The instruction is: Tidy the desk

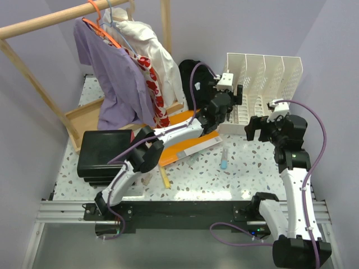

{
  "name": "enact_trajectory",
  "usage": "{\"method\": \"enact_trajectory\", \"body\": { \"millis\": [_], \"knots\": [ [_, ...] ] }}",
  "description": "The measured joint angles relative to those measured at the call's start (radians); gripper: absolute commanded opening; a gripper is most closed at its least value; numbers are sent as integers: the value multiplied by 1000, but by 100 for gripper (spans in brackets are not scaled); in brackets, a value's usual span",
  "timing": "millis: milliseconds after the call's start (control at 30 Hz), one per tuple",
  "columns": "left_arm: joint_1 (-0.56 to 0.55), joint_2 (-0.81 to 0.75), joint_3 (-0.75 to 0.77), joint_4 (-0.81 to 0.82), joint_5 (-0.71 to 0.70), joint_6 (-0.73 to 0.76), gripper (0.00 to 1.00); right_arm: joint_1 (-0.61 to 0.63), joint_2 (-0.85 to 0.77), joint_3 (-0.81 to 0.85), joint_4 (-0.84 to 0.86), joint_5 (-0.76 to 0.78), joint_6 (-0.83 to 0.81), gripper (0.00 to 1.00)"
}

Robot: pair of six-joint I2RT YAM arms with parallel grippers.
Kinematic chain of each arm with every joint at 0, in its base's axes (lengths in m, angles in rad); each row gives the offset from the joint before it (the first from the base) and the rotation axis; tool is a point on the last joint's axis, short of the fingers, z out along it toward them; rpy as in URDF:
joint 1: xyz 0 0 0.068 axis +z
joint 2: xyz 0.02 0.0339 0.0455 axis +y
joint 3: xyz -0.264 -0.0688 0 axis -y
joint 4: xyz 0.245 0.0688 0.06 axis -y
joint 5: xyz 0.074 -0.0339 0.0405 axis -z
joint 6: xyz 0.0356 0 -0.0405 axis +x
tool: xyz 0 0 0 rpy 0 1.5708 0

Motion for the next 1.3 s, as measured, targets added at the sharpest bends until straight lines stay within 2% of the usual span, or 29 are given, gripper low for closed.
{"method": "enact_trajectory", "body": {
  "millis": [133,267,500,700,833,1000,1167,1300],
  "knots": [
    [0,-167,-174,13,36,53,97,0,6,0,-2,-35,-8,99],
    [0,-415,-371,24,97,93,100,0,15,0,-11,-111,-39,99],
    [3,-850,-695,18,291,104,100,0,14,-14,-55,-374,-168,99],
    [9,-1085,-922,-151,429,104,100,2,43,-19,-153,-635,-354,99],
    [12,-1230,-1080,-269,466,105,100,59,136,17,-291,-724,-516,99],
    [15,-1439,-1233,-419,446,112,100,352,200,80,-350,-607,-622,99],
    [15,-1613,-1283,-540,339,147,100,677,294,193,-340,-323,-677,99],
    [17,-1716,-1321,-587,254,160,100,861,416,229,-277,-121,-699,99]
  ]
}}
